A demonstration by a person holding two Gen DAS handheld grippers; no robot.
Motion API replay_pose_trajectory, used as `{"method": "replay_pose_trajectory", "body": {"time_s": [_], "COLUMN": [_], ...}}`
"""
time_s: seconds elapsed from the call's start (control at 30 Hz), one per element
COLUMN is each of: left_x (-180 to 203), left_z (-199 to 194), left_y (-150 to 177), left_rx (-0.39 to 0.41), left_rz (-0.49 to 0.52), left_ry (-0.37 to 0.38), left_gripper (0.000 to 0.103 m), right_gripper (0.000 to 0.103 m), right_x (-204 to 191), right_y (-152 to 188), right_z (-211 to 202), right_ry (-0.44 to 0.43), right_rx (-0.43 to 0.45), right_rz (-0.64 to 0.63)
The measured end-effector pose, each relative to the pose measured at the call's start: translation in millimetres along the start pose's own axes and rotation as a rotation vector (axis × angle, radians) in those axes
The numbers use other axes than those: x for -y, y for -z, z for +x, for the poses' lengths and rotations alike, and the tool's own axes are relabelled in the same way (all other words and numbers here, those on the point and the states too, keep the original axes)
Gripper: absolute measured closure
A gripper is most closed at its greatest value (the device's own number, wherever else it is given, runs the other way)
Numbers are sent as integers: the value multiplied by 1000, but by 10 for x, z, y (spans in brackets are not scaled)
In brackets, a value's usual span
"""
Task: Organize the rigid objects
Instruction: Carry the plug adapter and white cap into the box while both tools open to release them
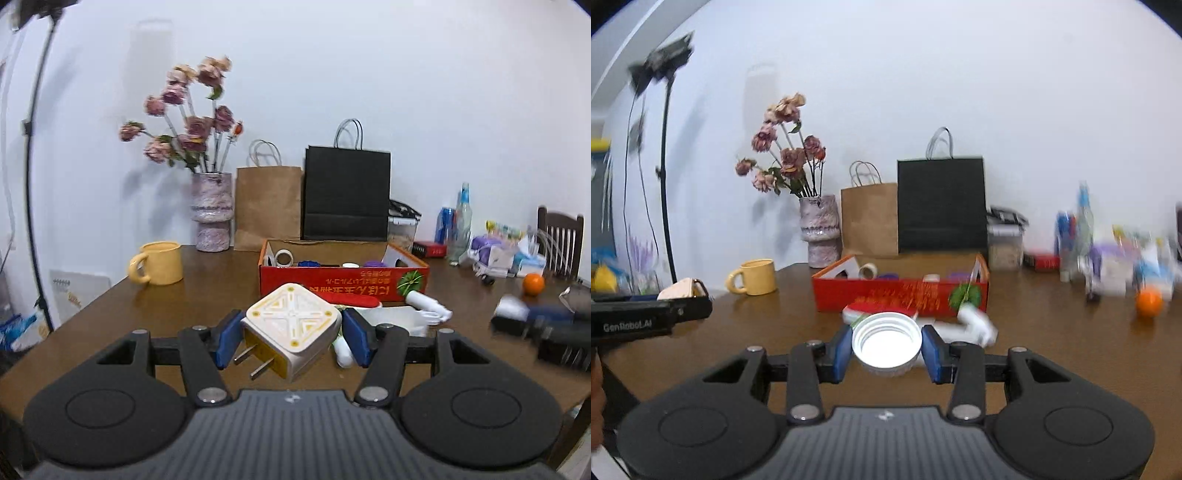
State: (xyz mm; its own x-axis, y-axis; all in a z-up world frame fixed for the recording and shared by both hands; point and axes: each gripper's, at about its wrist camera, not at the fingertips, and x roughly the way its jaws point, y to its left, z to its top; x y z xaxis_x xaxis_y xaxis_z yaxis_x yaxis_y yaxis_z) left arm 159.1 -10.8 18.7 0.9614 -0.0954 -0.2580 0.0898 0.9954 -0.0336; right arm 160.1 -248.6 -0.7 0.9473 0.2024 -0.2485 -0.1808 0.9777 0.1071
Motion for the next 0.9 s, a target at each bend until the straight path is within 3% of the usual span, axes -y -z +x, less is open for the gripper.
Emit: {"method": "replay_pose_trajectory", "body": {"time_s": [0.17, 0.43, 0.67, 0.9], "left_x": [91, 157, 130, 24], "left_z": [-440, -634, -381, 262], "left_y": [102, 124, 155, -17], "left_rx": [20, 55, 11, -25], "left_rz": [18, 30, 29, 32], "left_ry": [19, 35, 41, 88], "left_gripper": [44, 44, 44, 44], "right_gripper": [63, 63, 63, 63], "right_x": [-211, -246, -168, 24], "right_y": [320, 322, 377, 172], "right_z": [-334, -547, -353, 122], "right_ry": [12, 12, 20, 21], "right_rx": [-15, 14, -34, -57], "right_rz": [-50, -46, -20, -31]}}
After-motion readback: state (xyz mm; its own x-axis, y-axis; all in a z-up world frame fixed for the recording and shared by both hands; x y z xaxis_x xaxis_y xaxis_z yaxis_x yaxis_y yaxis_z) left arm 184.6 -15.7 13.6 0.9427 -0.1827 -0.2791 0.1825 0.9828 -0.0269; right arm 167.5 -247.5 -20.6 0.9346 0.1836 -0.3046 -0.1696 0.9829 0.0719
